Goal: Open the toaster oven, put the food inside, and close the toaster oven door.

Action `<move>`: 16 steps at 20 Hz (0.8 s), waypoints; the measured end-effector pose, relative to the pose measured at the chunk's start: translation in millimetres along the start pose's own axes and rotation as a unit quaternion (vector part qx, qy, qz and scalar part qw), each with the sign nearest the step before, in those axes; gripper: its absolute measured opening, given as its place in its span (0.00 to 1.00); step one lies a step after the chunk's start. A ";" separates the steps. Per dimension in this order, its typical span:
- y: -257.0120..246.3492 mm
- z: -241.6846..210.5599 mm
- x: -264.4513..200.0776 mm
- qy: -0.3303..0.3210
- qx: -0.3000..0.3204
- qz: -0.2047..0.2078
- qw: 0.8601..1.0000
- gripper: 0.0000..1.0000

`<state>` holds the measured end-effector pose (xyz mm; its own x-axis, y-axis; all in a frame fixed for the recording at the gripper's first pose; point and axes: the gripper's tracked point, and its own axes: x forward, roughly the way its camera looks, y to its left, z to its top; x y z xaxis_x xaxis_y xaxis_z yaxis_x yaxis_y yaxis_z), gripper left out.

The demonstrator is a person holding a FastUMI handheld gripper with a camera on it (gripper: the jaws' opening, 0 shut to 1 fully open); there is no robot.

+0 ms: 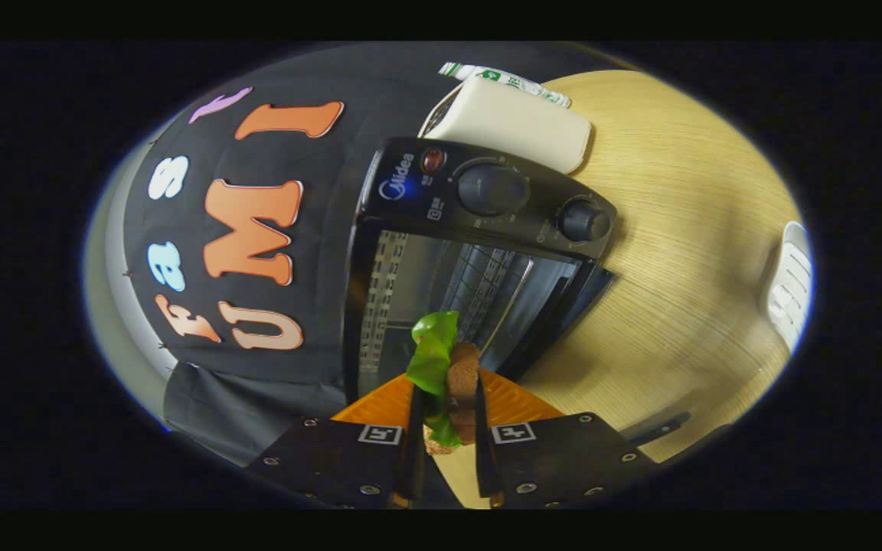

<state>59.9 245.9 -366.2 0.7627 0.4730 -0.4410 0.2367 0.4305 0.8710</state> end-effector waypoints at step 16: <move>27.2 -12.7 79.9 -0.096 0.059 0.005 0.994 0.38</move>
<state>119.7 305.1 -380.4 0.8637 0.3159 -0.3927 0.2894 0.3272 0.8996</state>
